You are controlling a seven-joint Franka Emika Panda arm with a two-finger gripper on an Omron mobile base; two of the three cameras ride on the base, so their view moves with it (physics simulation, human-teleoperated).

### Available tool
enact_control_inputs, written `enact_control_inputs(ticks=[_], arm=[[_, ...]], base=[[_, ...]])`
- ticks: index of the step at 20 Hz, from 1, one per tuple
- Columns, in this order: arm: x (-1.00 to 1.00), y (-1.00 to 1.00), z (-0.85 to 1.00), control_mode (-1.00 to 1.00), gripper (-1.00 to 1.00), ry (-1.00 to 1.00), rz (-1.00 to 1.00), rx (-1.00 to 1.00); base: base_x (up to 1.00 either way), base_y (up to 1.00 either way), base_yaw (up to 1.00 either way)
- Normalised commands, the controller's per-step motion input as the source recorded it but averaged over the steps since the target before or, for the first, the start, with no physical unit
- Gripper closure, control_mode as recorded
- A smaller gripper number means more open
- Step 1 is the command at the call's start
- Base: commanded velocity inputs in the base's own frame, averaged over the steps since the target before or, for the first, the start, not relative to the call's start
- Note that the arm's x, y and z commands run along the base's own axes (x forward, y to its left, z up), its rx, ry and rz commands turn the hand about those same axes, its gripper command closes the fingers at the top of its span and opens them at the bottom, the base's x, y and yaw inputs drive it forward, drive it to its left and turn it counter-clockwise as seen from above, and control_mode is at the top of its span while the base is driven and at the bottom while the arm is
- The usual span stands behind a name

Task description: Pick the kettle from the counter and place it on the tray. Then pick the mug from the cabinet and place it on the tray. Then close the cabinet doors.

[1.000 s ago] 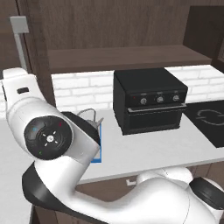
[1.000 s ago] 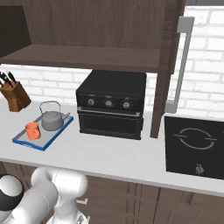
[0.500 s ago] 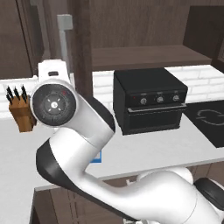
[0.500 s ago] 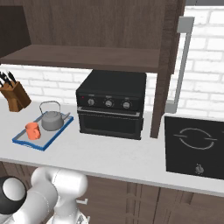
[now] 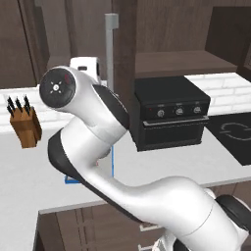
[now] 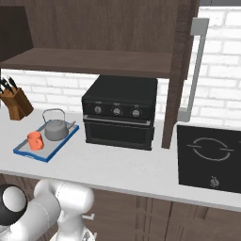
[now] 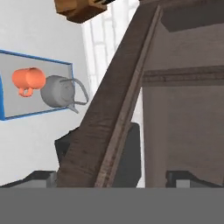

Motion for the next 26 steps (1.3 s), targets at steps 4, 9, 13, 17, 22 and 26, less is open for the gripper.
enact_control_inputs(ticks=[4, 9, 13, 17, 22, 26], arm=[[0.54, -0.64, -0.03, -1.00, -1.00, 0.03, -0.29, -0.06], [0.59, -0.62, -0.11, -1.00, -1.00, 0.01, -0.27, -0.08], [0.66, -0.62, -0.10, -1.00, -1.00, 0.01, -0.23, -0.07], [0.78, -0.56, -0.09, -1.00, -1.00, 0.04, -0.17, -0.04], [0.87, -0.52, -0.12, -1.00, -1.00, 0.08, -0.12, -0.04], [0.86, -0.50, -0.25, -1.00, -1.00, 0.04, -0.01, -0.01]], base=[[0.00, 0.00, 0.00], [0.00, 0.00, 0.00], [0.00, 0.00, 0.00], [0.00, 0.00, 0.00], [0.00, 0.00, 0.00], [0.00, 0.00, 0.00]])
